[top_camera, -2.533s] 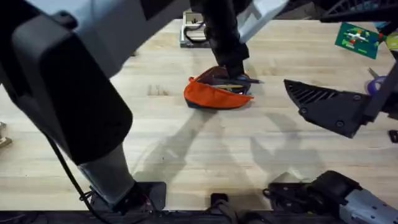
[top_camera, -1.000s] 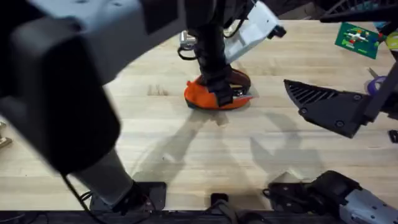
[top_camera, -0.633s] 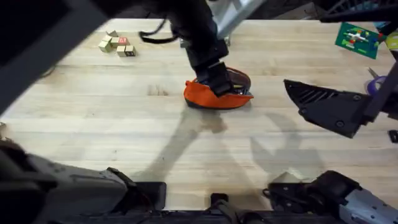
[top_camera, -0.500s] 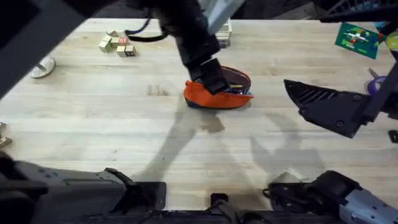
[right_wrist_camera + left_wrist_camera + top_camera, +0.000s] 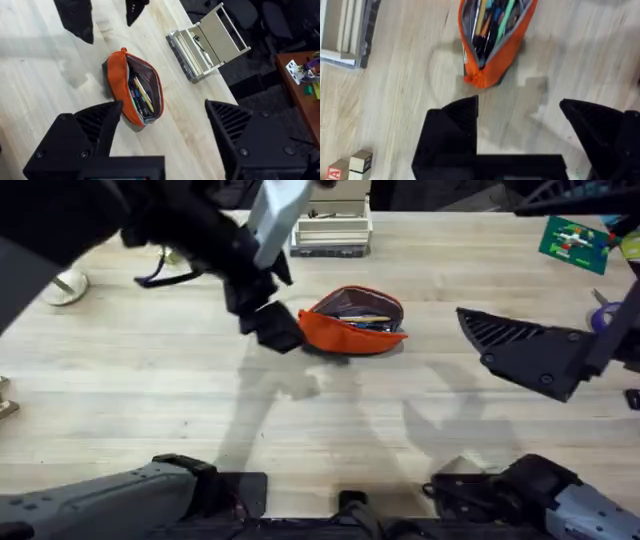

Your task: Unzip the bag, pick up the pens from the table one at a time and place them inside, then zip the bag closed.

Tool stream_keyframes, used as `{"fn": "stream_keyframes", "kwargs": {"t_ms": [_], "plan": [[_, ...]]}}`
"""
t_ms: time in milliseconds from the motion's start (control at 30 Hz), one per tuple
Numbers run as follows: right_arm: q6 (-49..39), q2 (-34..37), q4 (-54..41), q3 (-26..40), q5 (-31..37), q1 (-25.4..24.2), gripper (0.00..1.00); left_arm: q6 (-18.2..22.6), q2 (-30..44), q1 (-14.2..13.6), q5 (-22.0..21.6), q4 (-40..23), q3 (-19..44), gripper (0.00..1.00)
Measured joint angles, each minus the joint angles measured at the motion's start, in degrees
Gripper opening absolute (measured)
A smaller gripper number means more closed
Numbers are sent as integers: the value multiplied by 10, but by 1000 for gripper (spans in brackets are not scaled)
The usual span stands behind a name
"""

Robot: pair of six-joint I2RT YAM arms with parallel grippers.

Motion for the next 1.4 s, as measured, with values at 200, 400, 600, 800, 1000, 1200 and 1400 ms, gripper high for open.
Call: {"fn": "stream_keyframes", "kwargs": {"t_ms": [200, 400, 600, 800, 1000, 1200, 1400], "plan": [[0, 0, 0, 0, 0, 0, 998, 84, -6, 79, 43, 5, -58, 993], [0, 0, 0, 0, 0, 0, 998, 122, -6, 166, 75, 21, -74, 995], [0, 0, 0, 0, 0, 0, 998, 132, -6, 223, 83, 77, -74, 993], [0, 0, 0, 0, 0, 0, 998, 134, -6, 224, 84, 84, -74, 993], [0, 0, 0, 0, 0, 0, 998, 146, -6, 224, 84, 84, -74, 993], [0, 2, 0, 0, 0, 0, 997, 194, -6, 224, 105, 84, -76, 993], [0, 14, 0, 0, 0, 0, 998, 254, 4, 228, 131, 84, -101, 993]]}}
